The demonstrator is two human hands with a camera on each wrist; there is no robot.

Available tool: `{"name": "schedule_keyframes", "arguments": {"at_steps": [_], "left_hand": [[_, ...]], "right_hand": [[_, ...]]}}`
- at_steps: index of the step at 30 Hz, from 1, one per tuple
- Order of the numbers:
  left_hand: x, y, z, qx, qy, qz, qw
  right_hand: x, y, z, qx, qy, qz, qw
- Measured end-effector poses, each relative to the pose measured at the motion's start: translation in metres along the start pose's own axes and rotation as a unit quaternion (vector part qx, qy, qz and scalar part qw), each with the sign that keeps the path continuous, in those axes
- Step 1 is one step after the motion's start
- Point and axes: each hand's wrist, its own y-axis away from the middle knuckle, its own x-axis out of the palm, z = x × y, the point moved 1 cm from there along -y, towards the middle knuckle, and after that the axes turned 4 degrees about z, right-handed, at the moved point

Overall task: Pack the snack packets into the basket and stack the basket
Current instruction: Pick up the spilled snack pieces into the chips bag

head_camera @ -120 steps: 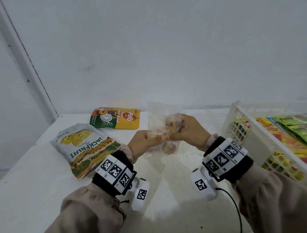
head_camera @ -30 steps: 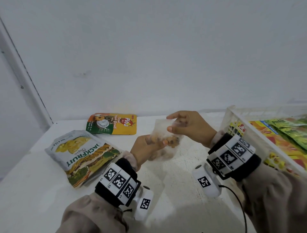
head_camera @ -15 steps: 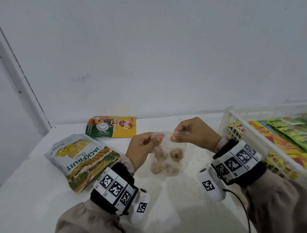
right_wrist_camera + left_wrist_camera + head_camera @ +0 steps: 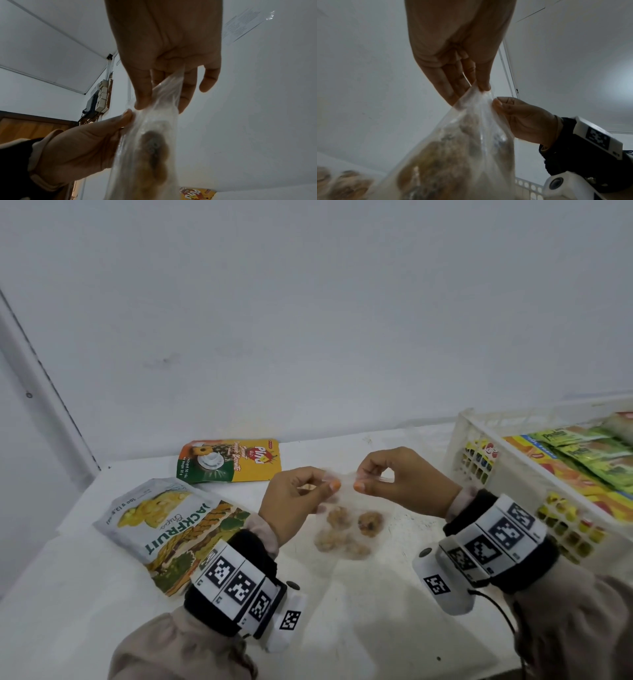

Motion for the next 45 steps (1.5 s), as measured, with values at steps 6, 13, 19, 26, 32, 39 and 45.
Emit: {"name": "schedule_keyframes", "arguments": {"at_steps": [6, 13, 19, 26, 32, 39, 45], "left_hand": [[-0.001, 0.004, -0.005, 0.021, -0.01, 0.032, 0.999], [0.014, 0.002, -0.005, 0.039, 0.0, 0.038, 0.999], [0.03, -0.001, -0.005, 0.022, 0.027, 0.051, 0.998], [0.065, 0.001, 0.0, 0.007, -0.007, 0.148, 0.989], [0.097, -0.009, -0.001, -0.01, 0.007, 0.141, 0.99], [0.128, -0.021, 0.005, -0.152, 0.078, 0.146, 0.974], [0.149, -0.03, 0.015, -0.249, 0.089, 0.134, 0.955]], "right_hand": [[0.012, 0.012, 0.003, 0.012, 0.038, -0.043, 0.998], [0.011, 0.032, 0.007, 0.052, 0.045, -0.115, 0.991], [-0.01, 0.066, -0.008, 0.081, 0.004, -0.128, 0.988], [-0.027, 0.088, -0.018, 0.086, -0.032, -0.133, 0.987], [-0.049, 0.101, -0.028, 0.126, -0.044, -0.111, 0.985], [-0.065, 0.119, -0.054, 0.217, -0.082, -0.122, 0.965], [-0.062, 0.119, -0.08, 0.264, -0.018, -0.107, 0.958]]}}
